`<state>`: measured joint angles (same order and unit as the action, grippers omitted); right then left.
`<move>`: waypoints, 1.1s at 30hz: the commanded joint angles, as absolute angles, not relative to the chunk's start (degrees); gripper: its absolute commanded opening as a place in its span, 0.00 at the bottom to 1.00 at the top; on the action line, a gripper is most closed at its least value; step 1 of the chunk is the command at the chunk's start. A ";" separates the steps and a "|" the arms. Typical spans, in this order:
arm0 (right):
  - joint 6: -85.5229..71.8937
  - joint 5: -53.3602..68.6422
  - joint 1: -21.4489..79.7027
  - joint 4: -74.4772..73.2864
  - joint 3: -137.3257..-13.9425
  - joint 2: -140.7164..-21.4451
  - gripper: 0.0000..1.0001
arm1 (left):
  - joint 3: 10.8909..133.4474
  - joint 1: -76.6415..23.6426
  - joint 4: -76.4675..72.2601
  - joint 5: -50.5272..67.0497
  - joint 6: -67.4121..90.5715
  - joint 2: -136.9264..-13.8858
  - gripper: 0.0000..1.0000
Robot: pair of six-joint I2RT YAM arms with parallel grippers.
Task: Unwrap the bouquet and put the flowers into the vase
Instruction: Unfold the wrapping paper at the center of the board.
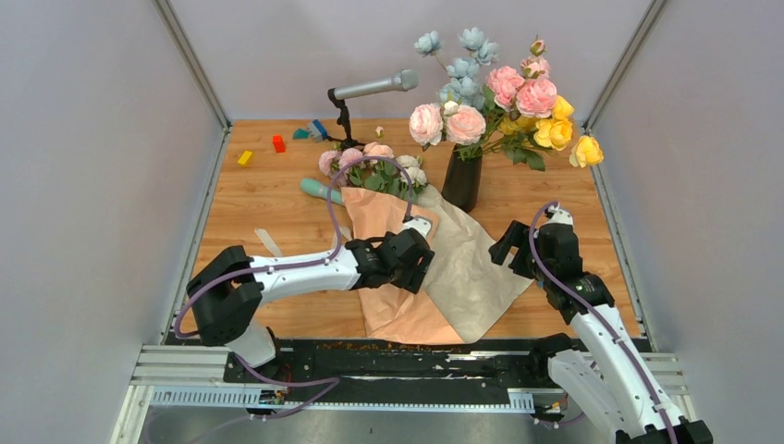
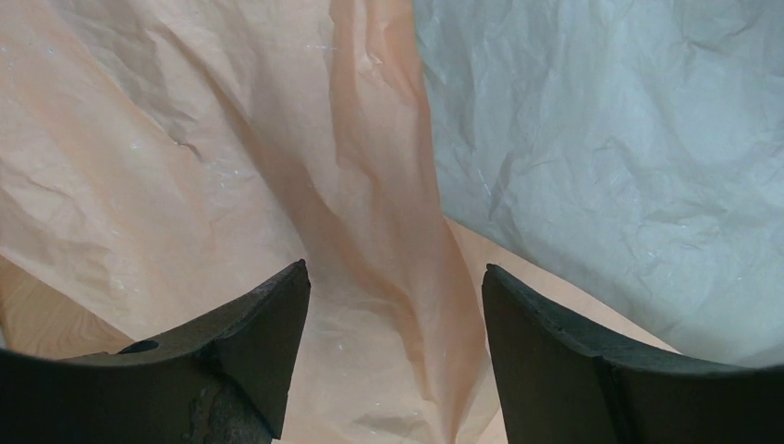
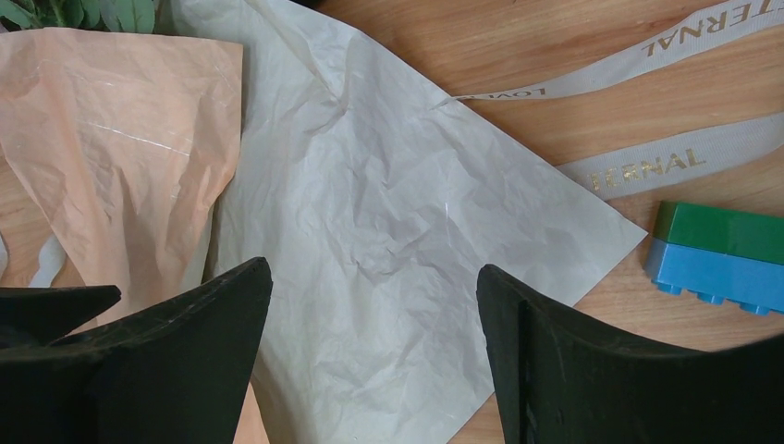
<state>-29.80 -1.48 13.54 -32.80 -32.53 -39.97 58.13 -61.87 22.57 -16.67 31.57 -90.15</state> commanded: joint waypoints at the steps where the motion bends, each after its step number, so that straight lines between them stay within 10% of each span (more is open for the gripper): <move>1: -29.42 -1.41 13.34 -30.92 -32.08 -39.90 0.83 | 60.73 -62.92 21.05 -16.69 33.47 -91.24 0.75; 7: -29.40 -3.16 13.29 -29.91 -31.23 -39.99 0.83 | 62.84 -64.82 20.13 -15.26 33.93 -96.27 0.68; 21: -28.01 2.33 13.29 -26.67 -32.22 -42.80 0.84 | 63.41 -66.31 24.02 -24.46 35.43 -95.39 0.00; 33: -25.95 22.80 13.50 -19.17 -29.47 -51.24 0.90 | 59.46 -66.00 25.50 -33.28 37.04 -85.60 0.00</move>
<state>-27.68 12.45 13.50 -25.17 -30.15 -48.18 60.80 -66.02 25.56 -27.70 35.53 -89.67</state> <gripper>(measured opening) 0.899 0.006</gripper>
